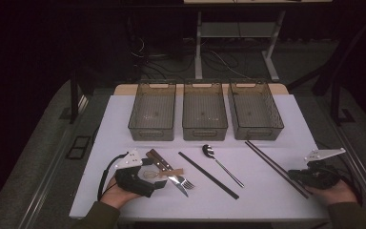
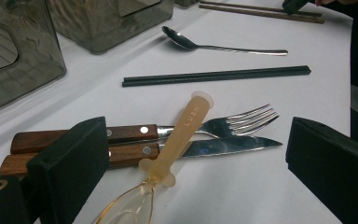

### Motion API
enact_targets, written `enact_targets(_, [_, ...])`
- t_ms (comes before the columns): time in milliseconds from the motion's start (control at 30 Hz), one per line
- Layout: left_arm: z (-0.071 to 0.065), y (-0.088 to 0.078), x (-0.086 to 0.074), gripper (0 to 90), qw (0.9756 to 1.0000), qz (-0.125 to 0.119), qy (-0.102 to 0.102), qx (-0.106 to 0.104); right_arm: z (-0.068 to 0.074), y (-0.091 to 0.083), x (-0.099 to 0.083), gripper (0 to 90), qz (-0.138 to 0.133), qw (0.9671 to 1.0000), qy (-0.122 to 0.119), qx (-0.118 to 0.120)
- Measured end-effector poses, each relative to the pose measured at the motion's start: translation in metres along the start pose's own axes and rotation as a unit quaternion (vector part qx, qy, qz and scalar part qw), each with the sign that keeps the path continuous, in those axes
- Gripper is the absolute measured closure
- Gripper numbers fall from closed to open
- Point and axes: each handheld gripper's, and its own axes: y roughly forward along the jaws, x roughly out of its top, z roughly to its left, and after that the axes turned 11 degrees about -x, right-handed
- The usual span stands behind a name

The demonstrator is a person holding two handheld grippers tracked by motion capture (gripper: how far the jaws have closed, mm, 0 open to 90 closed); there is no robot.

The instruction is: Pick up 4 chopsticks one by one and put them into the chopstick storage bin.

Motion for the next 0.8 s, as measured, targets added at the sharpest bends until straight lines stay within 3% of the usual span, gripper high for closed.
enact_targets(333, [0.0,0.0,0.0,4.7,1.0,0.0,0.0,-0.001,-0.002,-0.011,0.001,84.5,-0.026,0.9996,-0.004,0.005])
enact_targets(800, [-0.001,0.004,-0.001,4.0,1.0,0.007,0.001,-0.003,0.01,-0.019,0.011,84.5,-0.057,0.9971,-0.023,0.045])
